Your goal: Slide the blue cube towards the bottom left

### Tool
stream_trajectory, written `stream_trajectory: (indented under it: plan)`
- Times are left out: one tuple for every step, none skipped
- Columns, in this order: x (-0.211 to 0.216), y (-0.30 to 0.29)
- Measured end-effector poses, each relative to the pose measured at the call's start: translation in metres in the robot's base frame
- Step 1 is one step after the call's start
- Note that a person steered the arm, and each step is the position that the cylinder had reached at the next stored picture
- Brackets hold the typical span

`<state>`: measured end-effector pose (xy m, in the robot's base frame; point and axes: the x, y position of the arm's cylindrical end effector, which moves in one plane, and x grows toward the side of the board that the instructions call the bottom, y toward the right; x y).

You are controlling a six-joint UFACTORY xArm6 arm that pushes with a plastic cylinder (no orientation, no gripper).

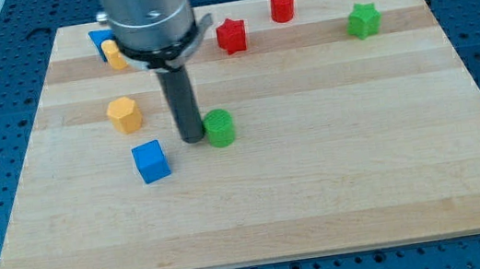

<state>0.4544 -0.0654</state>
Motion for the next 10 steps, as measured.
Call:
stream_trajectory:
  plan:
    - [0.0,0.027]
    - [0.0,0.029]
    - [0.0,0.027]
    - [0.0,0.017]
    - [0.003,-0.007]
    - [0.015,-0.048]
    - [0.024,-0.083]
    - [0.028,-0.089]
    - [0.048,-0.096]
    - [0.066,-0.098]
